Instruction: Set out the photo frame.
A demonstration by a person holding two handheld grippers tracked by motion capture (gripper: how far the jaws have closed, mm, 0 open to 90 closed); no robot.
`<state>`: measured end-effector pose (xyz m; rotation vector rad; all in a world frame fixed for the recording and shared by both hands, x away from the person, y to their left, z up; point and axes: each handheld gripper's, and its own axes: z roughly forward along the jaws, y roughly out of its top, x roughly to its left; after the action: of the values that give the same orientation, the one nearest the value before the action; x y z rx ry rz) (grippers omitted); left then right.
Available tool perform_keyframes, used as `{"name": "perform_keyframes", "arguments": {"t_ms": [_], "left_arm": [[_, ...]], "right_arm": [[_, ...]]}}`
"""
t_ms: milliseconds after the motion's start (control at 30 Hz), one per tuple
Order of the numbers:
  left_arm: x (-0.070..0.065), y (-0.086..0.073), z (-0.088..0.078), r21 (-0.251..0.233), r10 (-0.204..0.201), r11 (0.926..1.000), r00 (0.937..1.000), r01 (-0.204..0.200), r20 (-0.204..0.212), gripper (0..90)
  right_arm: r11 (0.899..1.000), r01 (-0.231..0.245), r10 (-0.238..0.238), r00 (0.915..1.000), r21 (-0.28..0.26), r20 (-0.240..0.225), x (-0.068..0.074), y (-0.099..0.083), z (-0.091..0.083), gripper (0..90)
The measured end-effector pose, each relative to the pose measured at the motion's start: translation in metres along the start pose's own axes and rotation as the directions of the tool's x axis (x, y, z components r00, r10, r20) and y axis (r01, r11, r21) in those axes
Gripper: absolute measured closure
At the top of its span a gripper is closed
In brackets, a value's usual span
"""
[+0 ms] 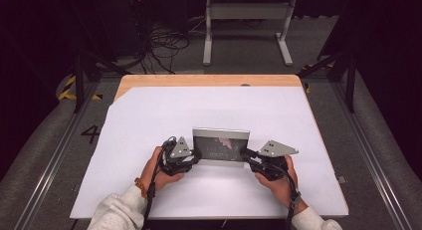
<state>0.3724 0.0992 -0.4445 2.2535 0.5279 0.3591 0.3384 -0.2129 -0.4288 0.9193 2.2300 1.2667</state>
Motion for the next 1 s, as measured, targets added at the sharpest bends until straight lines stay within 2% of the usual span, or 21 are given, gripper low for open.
{"name": "perform_keyframes", "arguments": {"t_ms": [1000], "left_arm": [[-0.0015,-0.001,0.0016,0.012,0.004,0.9999,1.0,-0.004,0.003,69.5]], "right_arm": [[1.0,0.006,-0.006,0.9999,0.003,0.009,-0.0009,0.0008,0.0018,74.8]]}}
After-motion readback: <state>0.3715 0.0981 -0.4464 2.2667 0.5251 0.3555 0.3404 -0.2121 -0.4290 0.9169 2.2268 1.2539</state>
